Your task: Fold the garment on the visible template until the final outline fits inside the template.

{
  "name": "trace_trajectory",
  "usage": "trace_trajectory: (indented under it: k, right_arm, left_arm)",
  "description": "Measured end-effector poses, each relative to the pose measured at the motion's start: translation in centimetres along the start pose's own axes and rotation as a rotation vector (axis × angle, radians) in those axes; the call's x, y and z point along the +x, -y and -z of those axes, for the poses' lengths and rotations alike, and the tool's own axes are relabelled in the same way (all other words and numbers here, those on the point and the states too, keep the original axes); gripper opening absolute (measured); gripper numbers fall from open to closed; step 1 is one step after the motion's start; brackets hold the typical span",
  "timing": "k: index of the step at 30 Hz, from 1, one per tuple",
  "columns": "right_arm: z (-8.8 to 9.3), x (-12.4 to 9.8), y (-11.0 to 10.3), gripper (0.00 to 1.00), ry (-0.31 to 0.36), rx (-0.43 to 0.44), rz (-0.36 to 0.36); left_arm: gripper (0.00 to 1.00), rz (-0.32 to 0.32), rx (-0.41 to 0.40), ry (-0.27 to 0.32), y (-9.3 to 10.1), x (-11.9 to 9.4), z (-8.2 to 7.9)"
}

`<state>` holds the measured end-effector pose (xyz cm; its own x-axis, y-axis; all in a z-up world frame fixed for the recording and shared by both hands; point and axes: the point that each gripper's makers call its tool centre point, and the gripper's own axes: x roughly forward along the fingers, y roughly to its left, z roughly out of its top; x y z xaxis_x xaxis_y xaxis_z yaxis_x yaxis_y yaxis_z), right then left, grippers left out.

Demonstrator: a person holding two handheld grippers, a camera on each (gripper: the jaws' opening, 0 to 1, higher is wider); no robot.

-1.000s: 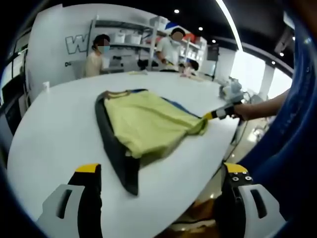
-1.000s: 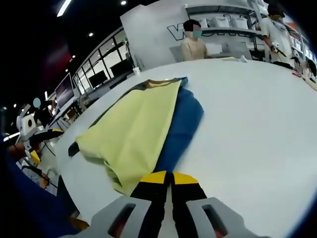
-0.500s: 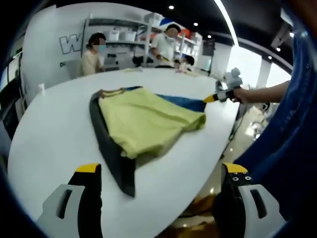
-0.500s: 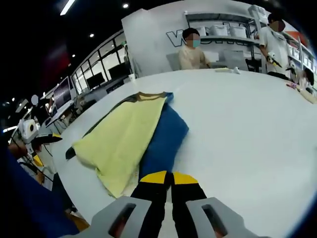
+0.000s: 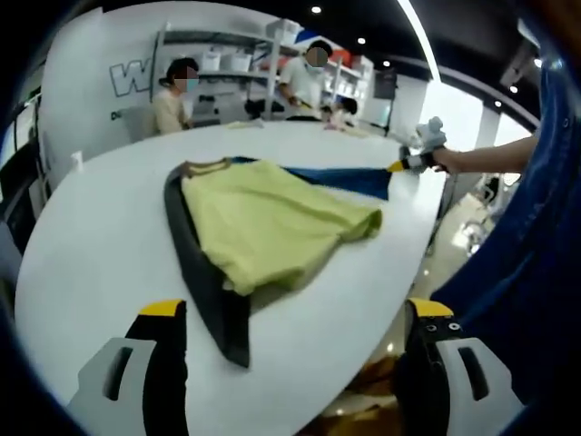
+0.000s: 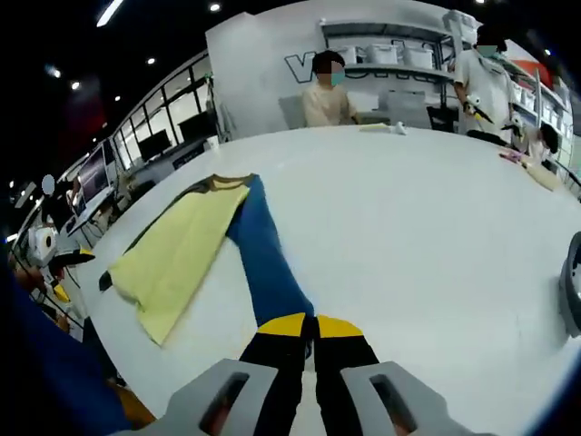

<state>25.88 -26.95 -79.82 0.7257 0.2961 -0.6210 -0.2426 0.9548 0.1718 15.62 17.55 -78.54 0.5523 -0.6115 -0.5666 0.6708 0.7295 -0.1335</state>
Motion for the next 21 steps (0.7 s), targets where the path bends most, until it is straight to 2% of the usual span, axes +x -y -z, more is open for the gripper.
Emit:
trace_trajectory:
  k: [2, 4, 6, 9, 14, 16, 20, 21]
  right_arm:
    - [-0.2, -0.2, 2.7, 0.0, 0.012, 0.06, 0.008]
    - [-0.5, -0.2, 3.3, 0.0, 0.029, 0.115, 0.01]
    - [-0.5, -0.3, 3.5, 0.0, 0.034, 0.13, 0.01]
    - [-0.3, -0.1, 5.3, 0.0, 0.025, 0.142, 0.015]
    - [0.0, -0.3, 5.5, 0.0, 0.024, 0.219, -0.008]
    - [0.2, -0.3, 6.7, 0.0, 0.022, 0.257, -0.012]
    - [0.4, -0.3, 7.9, 0.0, 0.031, 0.261, -0.007]
    - [0.3, -0.1, 7.4, 0.0, 0.042, 0.248, -0.01]
  left_arm:
    - [0.95, -0.008, -0.005, -0.003, 0.1, 0.1, -0.2]
    - [0.95, -0.014, -0.006, -0.005, 0.2, 0.2, -0.3]
    - [0.95, -0.019, -0.007, -0.007, 0.2, 0.3, -0.3]
    - [0.95, -0.029, -0.01, -0.01, 0.3, 0.5, -0.4]
    - [0.95, -0.044, -0.016, -0.011, 0.5, 0.9, -0.6]
    - [0.95, -0.049, -0.019, -0.01, 0.4, 1.0, -0.6]
    - [0.95, -0.057, -0.021, -0.01, 0.4, 1.1, -0.6]
    - [0.95, -0.057, -0.022, -0.01, 0.3, 1.1, -0.6]
